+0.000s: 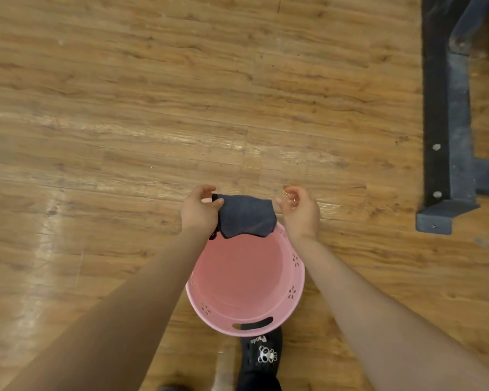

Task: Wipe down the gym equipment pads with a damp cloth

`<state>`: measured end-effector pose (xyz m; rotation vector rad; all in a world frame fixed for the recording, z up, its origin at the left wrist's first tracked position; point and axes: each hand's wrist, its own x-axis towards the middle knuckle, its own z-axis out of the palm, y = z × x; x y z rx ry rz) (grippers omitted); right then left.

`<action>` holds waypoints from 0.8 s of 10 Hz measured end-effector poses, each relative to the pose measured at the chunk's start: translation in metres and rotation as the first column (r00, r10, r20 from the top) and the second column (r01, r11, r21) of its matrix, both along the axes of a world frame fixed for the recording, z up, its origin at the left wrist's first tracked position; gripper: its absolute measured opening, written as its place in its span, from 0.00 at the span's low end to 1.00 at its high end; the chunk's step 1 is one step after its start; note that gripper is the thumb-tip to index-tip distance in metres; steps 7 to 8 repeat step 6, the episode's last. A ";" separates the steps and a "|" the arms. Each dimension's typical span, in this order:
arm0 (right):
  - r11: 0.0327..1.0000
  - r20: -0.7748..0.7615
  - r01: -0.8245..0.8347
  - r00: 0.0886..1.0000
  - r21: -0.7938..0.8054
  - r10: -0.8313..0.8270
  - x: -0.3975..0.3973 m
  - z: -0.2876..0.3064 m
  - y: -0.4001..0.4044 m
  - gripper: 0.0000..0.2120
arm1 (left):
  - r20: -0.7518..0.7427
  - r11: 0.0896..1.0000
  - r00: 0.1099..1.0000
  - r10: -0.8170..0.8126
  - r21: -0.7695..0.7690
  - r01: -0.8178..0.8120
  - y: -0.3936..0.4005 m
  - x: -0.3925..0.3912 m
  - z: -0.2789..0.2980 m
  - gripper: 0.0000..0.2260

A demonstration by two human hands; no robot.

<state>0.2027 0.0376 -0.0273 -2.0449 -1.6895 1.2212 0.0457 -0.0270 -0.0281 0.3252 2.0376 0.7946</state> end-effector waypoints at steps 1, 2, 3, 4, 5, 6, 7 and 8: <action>0.889 0.081 -0.451 0.892 0.075 0.445 0.012 0.005 -0.024 0.22 | -0.317 0.935 0.893 -0.320 0.043 0.351 -0.016 0.001 0.003 0.13; 0.796 0.152 -0.605 0.785 -0.023 0.601 0.014 0.002 -0.037 0.25 | -0.459 0.730 0.627 -0.630 -0.072 0.680 -0.034 0.006 0.002 0.16; 0.807 0.162 -0.588 0.792 -0.053 0.588 0.010 0.001 -0.033 0.24 | -0.430 0.612 0.490 -0.758 -0.209 0.763 -0.040 0.008 0.002 0.22; 0.766 0.225 -0.639 0.738 -0.068 0.636 0.010 0.006 -0.034 0.24 | -0.416 0.506 0.351 -0.839 -0.360 0.784 -0.042 0.010 0.006 0.25; 0.765 0.310 -0.636 0.710 -0.102 0.632 0.015 0.019 -0.036 0.25 | -0.352 0.457 0.314 -0.882 -0.471 0.755 -0.043 0.015 0.022 0.26; 0.773 0.368 -0.629 0.702 -0.079 0.609 0.016 0.039 -0.042 0.25 | -0.337 0.422 0.273 -0.901 -0.534 0.733 -0.043 0.026 0.049 0.27; 0.773 0.368 -0.629 0.702 -0.079 0.609 0.016 0.039 -0.042 0.25 | -0.337 0.422 0.273 -0.901 -0.534 0.733 -0.043 0.026 0.049 0.27; 0.773 0.368 -0.629 0.702 -0.079 0.609 0.016 0.039 -0.042 0.25 | -0.337 0.422 0.273 -0.901 -0.534 0.733 -0.043 0.026 0.049 0.27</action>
